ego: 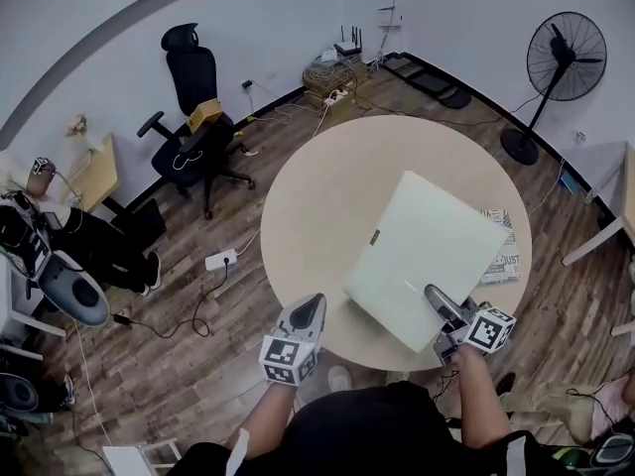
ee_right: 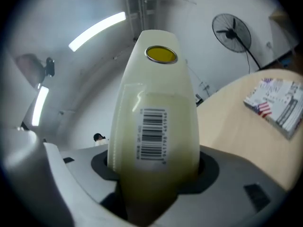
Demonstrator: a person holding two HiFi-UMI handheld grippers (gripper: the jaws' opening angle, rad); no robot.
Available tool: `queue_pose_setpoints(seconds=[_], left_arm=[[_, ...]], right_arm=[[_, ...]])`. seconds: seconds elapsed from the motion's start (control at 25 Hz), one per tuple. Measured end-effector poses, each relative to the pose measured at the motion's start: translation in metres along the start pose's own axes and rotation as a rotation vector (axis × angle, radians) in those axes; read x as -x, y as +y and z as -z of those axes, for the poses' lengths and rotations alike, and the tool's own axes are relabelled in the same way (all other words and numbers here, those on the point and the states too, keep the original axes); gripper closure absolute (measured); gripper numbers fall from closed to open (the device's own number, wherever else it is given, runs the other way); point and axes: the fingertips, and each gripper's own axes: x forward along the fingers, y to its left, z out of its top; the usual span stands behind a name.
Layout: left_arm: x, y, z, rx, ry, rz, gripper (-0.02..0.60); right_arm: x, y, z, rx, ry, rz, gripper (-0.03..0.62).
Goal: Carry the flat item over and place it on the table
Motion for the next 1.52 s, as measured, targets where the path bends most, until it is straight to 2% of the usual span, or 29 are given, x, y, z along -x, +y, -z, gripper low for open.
queue_pose_setpoints(seconds=[0.12, 0.2, 0.36, 0.48, 0.72, 0.92, 1.0, 1.24, 1.36, 1.52], left_arm=[[-0.005, -0.004, 0.007, 0.005, 0.010, -0.018, 0.575], [-0.008, -0.009, 0.012, 0.010, 0.019, -0.030, 0.575], [-0.012, -0.012, 0.024, 0.024, 0.039, -0.053, 0.575], [-0.012, -0.008, 0.031, 0.049, 0.055, -0.072, 0.575], [-0.006, -0.001, 0.037, 0.075, 0.063, -0.098, 0.575], [0.000, 0.005, 0.042, 0.075, 0.076, -0.124, 0.575], [0.002, 0.007, 0.042, 0.082, 0.075, -0.135, 0.575], [0.011, 0.015, 0.050, 0.101, 0.084, -0.163, 0.575], [0.015, 0.018, 0.050, 0.109, 0.080, -0.176, 0.575], [0.019, 0.020, 0.052, 0.120, 0.077, -0.185, 0.575]], right_arm=[[-0.009, -0.008, 0.011, -0.157, 0.056, -0.103, 0.303], [-0.010, -0.018, 0.019, -0.230, 0.095, -0.141, 0.303], [-0.016, -0.040, 0.037, -0.360, 0.192, -0.174, 0.303], [-0.026, -0.056, 0.052, -0.451, 0.246, -0.166, 0.301], [-0.043, -0.077, 0.089, -0.489, 0.368, -0.093, 0.301], [-0.057, -0.079, 0.117, -0.618, 0.446, -0.128, 0.298], [-0.062, -0.081, 0.125, -0.649, 0.470, -0.118, 0.298], [-0.071, -0.093, 0.148, -0.599, 0.566, -0.056, 0.298], [-0.077, -0.087, 0.157, -0.620, 0.594, -0.078, 0.298], [-0.081, -0.085, 0.163, -0.614, 0.617, -0.057, 0.292]])
